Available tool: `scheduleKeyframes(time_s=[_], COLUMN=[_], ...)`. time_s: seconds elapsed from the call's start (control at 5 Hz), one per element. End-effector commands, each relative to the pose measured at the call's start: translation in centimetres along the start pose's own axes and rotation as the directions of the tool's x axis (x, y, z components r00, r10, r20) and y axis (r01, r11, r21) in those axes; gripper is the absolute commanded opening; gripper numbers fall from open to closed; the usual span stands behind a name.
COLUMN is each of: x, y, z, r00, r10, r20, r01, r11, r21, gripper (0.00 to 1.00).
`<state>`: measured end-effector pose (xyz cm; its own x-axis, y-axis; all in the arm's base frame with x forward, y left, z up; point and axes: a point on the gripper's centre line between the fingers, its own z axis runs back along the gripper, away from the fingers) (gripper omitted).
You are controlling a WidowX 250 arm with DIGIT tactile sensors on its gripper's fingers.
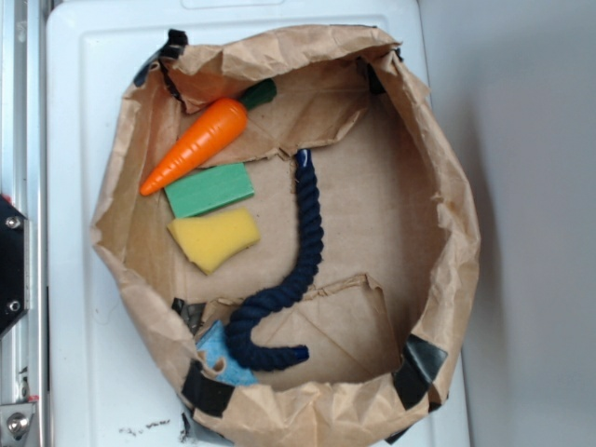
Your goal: Grab the blue rope.
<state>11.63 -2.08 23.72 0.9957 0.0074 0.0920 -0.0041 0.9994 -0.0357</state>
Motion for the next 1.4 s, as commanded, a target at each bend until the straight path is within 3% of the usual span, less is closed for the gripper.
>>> scheduleKeyframes(time_s=[0.0, 0.4, 0.8, 1.0, 1.2], x=[0.0, 5.6, 10.2, 11.5, 12.4], y=[0.0, -1.3, -0.3, 1.5, 2.5], z=[0.0, -2.2, -4.3, -6.2, -8.2], r00=[1.0, 0.999, 0.986, 0.917, 0.854], r10=[0.0, 0.051, 0.168, 0.398, 0.519], r20=[0.0, 0.009, 0.007, -0.003, -0.027], r01=[0.0, -0.051, -0.168, -0.397, -0.52], r11=[1.0, 0.999, 0.985, 0.916, 0.851], r21=[0.0, 0.016, -0.027, -0.054, -0.069], gripper=[1.0, 1.0, 1.0, 1.0, 1.0])
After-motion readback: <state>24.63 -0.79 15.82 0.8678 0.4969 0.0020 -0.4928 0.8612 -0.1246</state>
